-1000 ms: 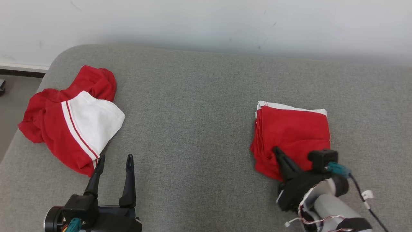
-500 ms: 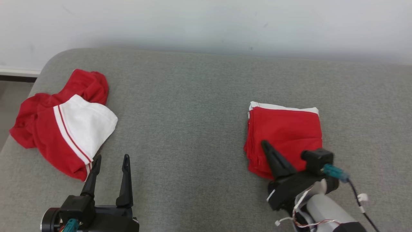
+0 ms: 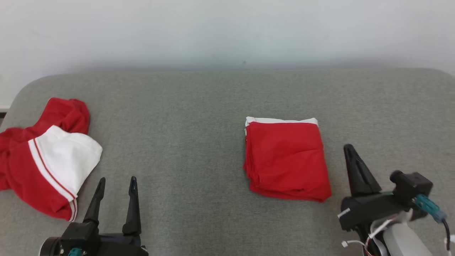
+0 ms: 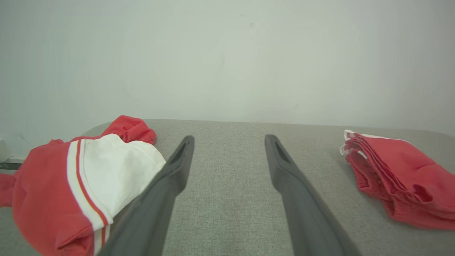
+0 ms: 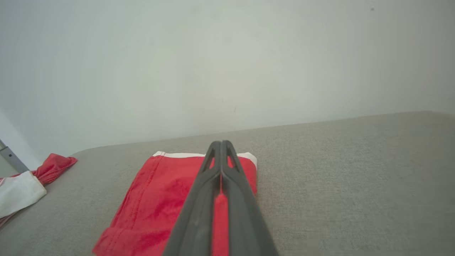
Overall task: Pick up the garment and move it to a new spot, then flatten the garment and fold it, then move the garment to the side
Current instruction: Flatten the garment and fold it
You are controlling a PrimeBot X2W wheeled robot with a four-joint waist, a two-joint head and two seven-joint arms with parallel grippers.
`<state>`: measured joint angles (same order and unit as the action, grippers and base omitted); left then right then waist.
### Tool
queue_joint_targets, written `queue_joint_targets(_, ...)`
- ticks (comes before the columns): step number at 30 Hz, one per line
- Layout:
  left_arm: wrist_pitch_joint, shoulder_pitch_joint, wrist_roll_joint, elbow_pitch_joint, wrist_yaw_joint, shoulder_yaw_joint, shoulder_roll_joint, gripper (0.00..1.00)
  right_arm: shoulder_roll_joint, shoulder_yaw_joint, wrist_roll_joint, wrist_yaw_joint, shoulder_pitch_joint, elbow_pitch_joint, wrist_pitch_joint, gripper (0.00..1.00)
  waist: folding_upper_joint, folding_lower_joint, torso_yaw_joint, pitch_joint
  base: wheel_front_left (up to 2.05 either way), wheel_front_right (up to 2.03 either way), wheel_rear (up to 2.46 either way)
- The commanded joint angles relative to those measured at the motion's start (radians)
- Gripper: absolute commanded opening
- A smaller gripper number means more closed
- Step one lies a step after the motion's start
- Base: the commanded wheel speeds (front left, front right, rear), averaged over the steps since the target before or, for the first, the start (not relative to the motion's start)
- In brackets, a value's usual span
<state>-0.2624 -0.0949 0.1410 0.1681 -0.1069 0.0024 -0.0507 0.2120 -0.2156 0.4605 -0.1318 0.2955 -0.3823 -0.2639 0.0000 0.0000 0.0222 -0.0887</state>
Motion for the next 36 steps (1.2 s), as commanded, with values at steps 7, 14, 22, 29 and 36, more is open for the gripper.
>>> queue_joint_targets(7, -0.003, 0.029, -0.012, -0.003, -0.004, 0.025, 0.0, 1.0, -0.025, 0.088, -0.04, 0.002, -0.119, 0.076, 0.0, 0.0, 0.0, 0.0, -0.056, 0.031, 0.0, 0.0, 0.0)
queue_joint_targets(14, -0.003, 0.047, -0.016, -0.008, -0.007, 0.04, 0.001, 1.0, -0.048, 0.116, -0.114, 0.002, -0.198, 0.141, 0.0, 1.0, 0.0, 0.0, -0.067, 0.045, 0.0, 0.0, 0.0)
queue_joint_targets(22, -0.003, 0.073, -0.031, -0.003, -0.005, 0.063, 0.001, 1.0, -0.074, 0.14, -0.185, 0.002, -0.256, 0.178, 0.0, 1.0, 0.0, 0.0, -0.063, 0.07, 0.0, 0.0, 0.0)
queue_joint_targets(29, -0.003, 0.098, -0.046, -0.007, -0.001, 0.085, 0.001, 1.0, -0.078, 0.15, -0.199, 0.002, -0.28, 0.182, 0.0, 1.0, 0.0, 0.0, -0.057, 0.084, 0.0, 0.0, 0.0)
queue_joint_targets(36, -0.003, 0.121, -0.065, -0.02, 0.02, 0.076, -0.001, 1.0, -0.085, 0.155, -0.217, 0.002, -0.294, 0.185, 0.0, 1.0, 0.0, 0.0, -0.048, 0.093, 0.0, 0.0, 0.0)
